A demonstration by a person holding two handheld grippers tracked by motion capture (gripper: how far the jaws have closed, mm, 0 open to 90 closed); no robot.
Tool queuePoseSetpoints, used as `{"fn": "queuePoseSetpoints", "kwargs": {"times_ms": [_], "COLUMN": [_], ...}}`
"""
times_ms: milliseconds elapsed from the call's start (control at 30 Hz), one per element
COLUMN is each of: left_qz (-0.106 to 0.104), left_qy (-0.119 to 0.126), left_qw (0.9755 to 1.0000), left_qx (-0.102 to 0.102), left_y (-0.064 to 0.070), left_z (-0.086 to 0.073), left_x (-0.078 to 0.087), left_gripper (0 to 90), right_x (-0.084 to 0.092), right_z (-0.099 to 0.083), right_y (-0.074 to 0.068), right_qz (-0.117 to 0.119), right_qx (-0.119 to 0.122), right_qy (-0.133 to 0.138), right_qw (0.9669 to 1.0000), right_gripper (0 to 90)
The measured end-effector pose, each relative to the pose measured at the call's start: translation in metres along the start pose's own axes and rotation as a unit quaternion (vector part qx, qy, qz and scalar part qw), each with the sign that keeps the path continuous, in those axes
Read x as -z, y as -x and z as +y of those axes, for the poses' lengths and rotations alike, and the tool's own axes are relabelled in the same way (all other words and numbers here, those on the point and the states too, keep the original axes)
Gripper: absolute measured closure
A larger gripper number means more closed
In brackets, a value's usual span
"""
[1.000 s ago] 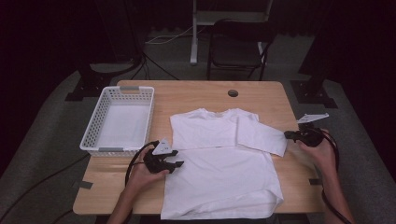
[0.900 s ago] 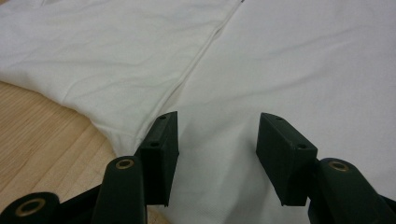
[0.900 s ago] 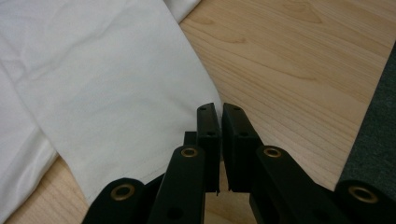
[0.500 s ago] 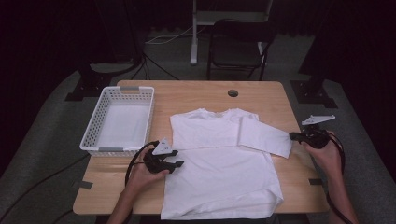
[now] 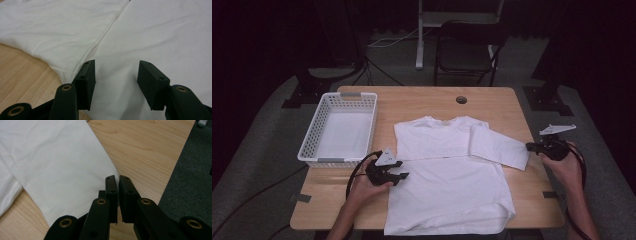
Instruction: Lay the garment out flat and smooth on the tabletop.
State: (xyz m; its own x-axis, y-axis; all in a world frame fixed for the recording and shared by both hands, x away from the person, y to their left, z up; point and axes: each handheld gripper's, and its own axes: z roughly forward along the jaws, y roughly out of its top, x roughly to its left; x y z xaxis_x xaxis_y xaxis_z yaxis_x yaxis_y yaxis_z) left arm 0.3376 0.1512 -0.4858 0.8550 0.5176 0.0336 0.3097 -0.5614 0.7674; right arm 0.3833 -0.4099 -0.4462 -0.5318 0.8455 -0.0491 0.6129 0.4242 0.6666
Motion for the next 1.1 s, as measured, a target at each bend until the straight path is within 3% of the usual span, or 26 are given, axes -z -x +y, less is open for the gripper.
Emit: {"fn": "queuePoseSetpoints", "kwargs": {"times_ms": [1100], "left_qz": [0.0], "left_qy": [0.001], "left_qw": [1.0], "left_qx": [0.003], "left_y": [0.0], "left_z": [0.0], "left_x": [0.0], "left_gripper": [49.5], "right_x": [0.021], "right_z": [-0.009], "right_y": [0.013], "right_qz": [-0.023], "right_qx": [-0.012], "right_qy": [-0.003], "right_qw": [0.9997], "right_gripper": [85.6]}}
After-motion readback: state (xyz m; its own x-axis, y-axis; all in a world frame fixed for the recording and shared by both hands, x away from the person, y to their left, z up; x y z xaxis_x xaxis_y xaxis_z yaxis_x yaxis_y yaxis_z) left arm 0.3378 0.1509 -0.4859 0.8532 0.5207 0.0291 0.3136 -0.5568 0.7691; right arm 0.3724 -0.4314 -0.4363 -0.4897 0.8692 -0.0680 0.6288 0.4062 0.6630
